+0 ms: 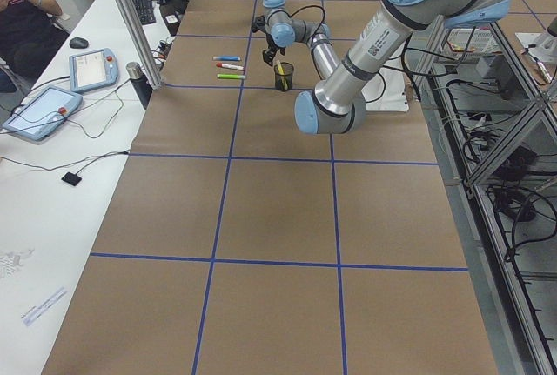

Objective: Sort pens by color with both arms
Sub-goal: 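Lower the left gripper down over the pen cup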

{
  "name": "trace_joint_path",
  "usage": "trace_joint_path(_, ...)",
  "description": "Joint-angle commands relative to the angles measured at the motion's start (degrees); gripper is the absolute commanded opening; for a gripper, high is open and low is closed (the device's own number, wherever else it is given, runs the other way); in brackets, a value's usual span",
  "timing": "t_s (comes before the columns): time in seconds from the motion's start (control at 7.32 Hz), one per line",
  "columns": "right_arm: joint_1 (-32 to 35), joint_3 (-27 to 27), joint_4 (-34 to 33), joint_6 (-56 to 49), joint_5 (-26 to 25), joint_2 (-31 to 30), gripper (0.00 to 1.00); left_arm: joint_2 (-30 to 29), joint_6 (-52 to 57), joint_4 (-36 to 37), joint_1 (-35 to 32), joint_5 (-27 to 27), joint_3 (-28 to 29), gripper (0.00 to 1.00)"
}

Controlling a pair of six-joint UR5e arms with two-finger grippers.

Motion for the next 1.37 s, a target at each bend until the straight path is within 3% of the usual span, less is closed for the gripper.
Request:
trace_joint_path(0.0, 0.07, -0.39, 0.09, 0.25, 0.0, -0.28, 0.98, -0.2, 0.15, 0.08, 0.28, 0.07, 0.46, 0.76)
trace_joint_path(0.82, 0.07, -0.92, 0.18, 0.16, -0.18, -0.29, 0.98, -0.28, 0.77, 0.35, 0.28, 1.56, 0.55, 0.67)
trace_joint_path(1.23, 0.07, -0.92, 0.18, 0.16, -0.18, -0.29, 0.98, -0.02, 0.85, 0.35, 0.28, 3.58, 0.55, 0.68)
